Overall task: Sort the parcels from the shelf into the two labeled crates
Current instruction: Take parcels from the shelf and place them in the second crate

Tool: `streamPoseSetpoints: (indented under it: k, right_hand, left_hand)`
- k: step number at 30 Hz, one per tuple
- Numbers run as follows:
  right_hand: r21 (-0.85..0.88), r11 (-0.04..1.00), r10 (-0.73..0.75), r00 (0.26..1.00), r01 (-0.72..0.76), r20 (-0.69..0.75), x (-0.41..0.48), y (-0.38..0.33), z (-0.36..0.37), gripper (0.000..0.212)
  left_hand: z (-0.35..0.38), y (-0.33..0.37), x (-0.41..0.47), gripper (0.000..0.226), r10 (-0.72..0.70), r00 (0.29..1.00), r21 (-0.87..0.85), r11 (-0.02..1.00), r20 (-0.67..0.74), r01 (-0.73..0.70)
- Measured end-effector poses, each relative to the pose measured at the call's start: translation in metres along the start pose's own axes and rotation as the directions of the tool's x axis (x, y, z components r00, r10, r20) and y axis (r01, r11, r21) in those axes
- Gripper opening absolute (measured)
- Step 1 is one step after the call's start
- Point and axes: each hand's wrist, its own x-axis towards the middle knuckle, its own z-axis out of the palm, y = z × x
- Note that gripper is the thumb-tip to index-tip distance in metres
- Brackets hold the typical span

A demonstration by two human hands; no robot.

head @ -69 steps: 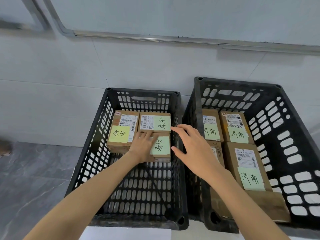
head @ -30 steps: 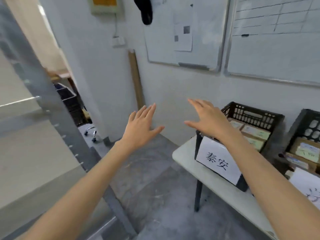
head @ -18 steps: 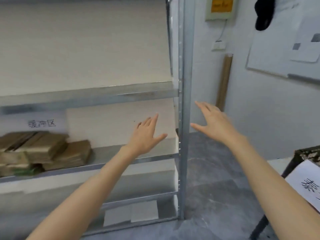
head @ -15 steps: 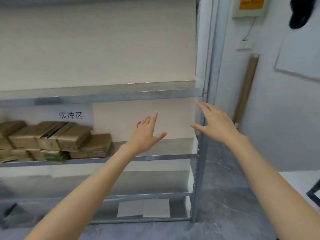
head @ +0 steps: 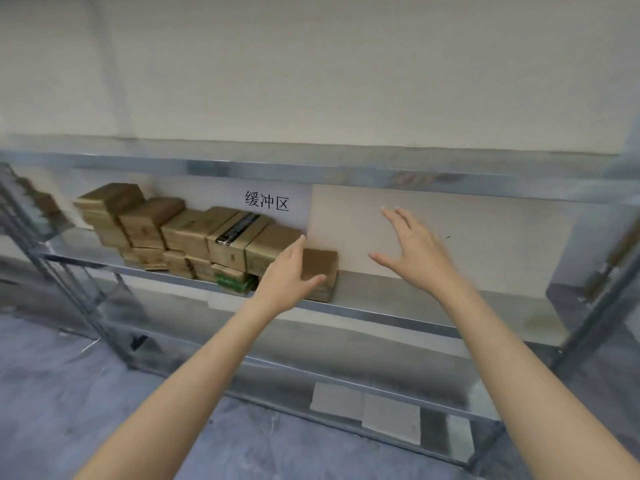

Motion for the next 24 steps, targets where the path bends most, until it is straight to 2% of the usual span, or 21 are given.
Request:
streamPoseSetpoints:
  k: [7,11,15,18,24]
  right_hand:
    - [0.012,0.998,0.058,0.997,-0.059,0.043,0.075,-0.023,0.104,0.101]
    - [0.006,0.989,0.141,0.968,-0.145,0.21,0.1,-0.017,0.16,0.114]
    - [0.055,0.962,0.225,0.888,-0.269,0.4,0.113,-0.007,0.211,0.122]
    - [0.082,0.946,0.241,0.847,-0.315,0.475,0.121,-0.004,0.244,0.126]
    - [0.168,0.924,0.216,0.832,-0.343,0.511,0.138,0.001,0.285,0.131]
  left_hand:
    - [0.04,-0.083,0.055,0.096,-0.035,0.993,-0.08,0.996,0.113,0.044]
    - [0.069,-0.111,0.083,0.097,-0.069,0.978,-0.125,0.988,0.196,0.095]
    - [0.098,-0.131,0.101,0.094,-0.095,0.954,-0.157,0.977,0.285,0.144]
    - [0.118,-0.14,0.109,0.096,-0.098,0.956,-0.161,0.976,0.278,0.146]
    - [0.139,-0.15,0.123,0.102,-0.085,0.962,-0.158,0.979,0.258,0.129]
